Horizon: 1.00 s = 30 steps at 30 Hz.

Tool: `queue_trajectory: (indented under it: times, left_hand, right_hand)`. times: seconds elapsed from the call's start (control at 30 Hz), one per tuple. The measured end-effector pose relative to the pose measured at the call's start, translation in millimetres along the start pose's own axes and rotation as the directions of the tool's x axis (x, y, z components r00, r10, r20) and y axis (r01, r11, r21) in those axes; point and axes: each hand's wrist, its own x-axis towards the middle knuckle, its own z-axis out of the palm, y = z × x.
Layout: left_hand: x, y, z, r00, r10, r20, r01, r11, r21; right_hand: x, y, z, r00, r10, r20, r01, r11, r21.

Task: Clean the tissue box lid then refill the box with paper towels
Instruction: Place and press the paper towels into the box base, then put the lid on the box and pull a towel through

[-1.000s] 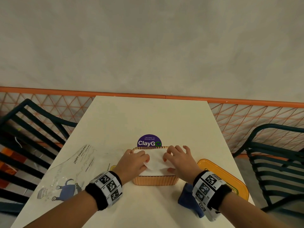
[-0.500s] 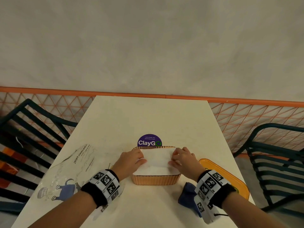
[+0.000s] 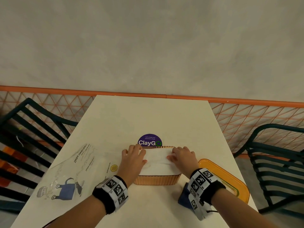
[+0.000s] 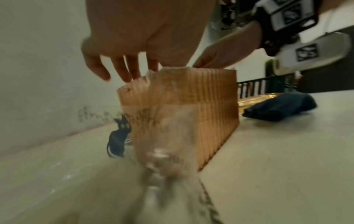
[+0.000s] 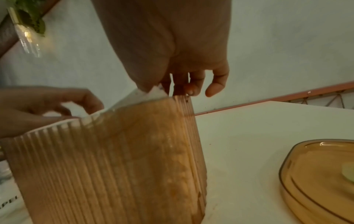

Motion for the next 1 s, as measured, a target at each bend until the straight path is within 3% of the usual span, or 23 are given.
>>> queue_trajectory:
  times: [0.1,0.23,0.37,0.47,0.63,0.73,0.83,0.87,0.93,1.0]
  left_hand:
    - [-8,22,2,0.988,0.144,-0.055,-0.138,0.986,0.090]
    - [-12,38,3,0.969,0.246,0.026,-0.247,0.966,0.075]
    - [-13,42,-5,0.978,0.148,0.148,-0.151,0.989,0.007]
    - [-13,39,-7,0.982,0.147,0.120,-0.140,0.988,-0.066]
    - [-17,43,-4,0.974,0.124,0.188,-0.113,0.991,-0.065]
    - [-14,50,-3,0.960,0.116,0.255,-0.112,0.993,-0.028]
    - [-11,54,-4,0.931,0.114,0.346,-0.127,0.992,0.016]
    - [-9,55,-4,0.923,0.118,0.367,-0.139,0.990,0.032]
    - [-7,55,-7,0.908,0.134,0.397,-0.168,0.984,0.052]
    - [-5,55,-8,0.901,0.149,0.407,-0.190,0.980,0.063]
  right_hand:
    - [-3,1,3,0.999,-0.019,-0.031,0.017,0.997,-0.078]
    - [-7,2,7,0.998,-0.040,-0.058,0.034,0.995,-0.090]
    - [-8,2,8,0.997,-0.044,-0.058,0.038,0.994,-0.099]
    - [-8,3,10,0.997,-0.048,-0.063,0.041,0.994,-0.097]
    - [-9,5,11,0.995,-0.063,-0.074,0.060,0.997,-0.043]
    - [-11,18,5,0.974,-0.074,-0.212,0.109,0.982,0.155]
    - [-19,54,-2,0.940,0.075,-0.332,0.015,0.965,0.263]
    - [-23,69,-2,0.946,0.145,-0.289,-0.067,0.963,0.262]
    - [-33,98,2,0.959,0.270,-0.085,-0.253,0.952,0.175]
    - [-43,123,10,0.926,0.356,0.123,-0.364,0.930,0.053]
